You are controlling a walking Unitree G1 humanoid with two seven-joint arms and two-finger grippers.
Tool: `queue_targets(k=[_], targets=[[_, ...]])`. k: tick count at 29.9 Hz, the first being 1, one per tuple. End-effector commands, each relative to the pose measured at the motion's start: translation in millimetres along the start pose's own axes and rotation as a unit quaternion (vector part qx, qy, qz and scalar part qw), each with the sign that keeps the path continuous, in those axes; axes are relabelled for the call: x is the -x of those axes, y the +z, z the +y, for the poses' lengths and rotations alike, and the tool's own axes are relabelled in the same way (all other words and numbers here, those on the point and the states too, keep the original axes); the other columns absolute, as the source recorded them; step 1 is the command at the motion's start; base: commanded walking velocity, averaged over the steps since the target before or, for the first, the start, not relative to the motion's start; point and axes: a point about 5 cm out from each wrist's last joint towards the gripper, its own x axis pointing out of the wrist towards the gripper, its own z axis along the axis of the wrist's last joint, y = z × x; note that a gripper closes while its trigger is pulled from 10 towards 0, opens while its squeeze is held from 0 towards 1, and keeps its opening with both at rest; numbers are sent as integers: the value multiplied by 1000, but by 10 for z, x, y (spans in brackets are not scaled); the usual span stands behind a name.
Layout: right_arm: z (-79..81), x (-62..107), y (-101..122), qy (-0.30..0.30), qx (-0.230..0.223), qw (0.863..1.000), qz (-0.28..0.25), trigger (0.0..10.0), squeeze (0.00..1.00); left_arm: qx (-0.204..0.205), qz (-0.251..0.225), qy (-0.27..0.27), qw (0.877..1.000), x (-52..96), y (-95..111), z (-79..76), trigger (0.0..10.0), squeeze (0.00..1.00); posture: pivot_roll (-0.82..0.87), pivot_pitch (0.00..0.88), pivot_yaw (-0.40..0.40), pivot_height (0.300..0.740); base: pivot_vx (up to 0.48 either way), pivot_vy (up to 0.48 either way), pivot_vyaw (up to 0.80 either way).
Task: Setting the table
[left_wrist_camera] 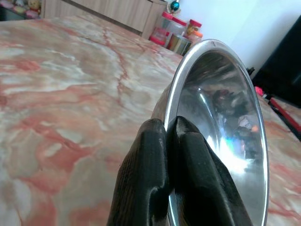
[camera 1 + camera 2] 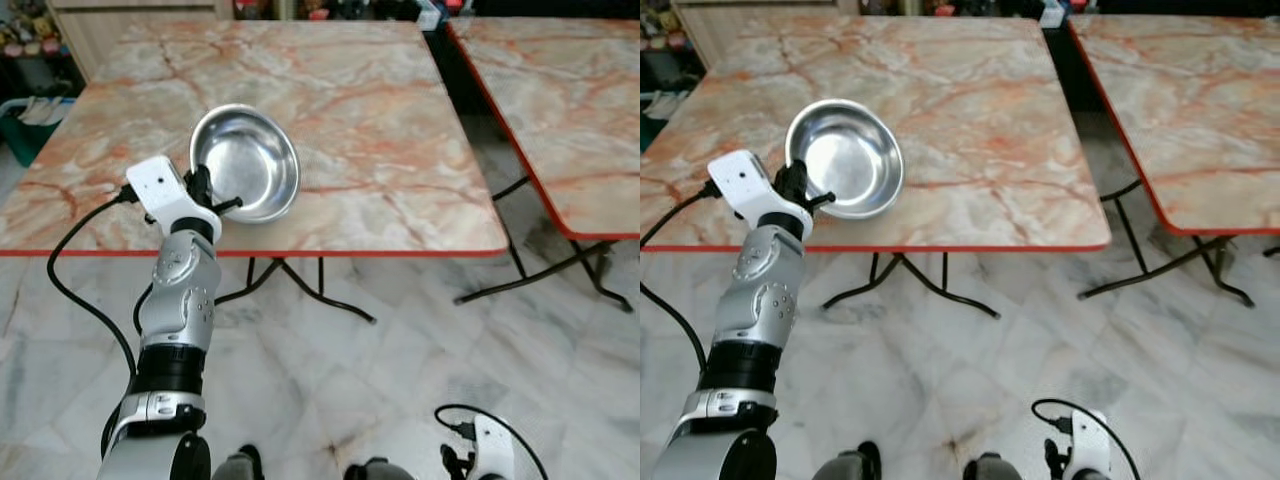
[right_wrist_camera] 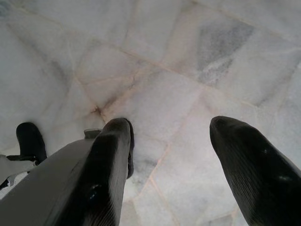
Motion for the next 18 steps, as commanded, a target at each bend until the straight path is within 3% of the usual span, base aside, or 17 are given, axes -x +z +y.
queue_targets(k=[1,18], targets=[[21,9,-67,2,-10,1000,10,10000,0,3,-7,16,1000,-21,57,69,10000,0,-13,194,-49,740,0,0,0],[20,9,-65,2,-6,1000,10,10000,0,7,-4,21,1000,-39,71,79,10000,0,-13,195,-48,740,293,0,78]])
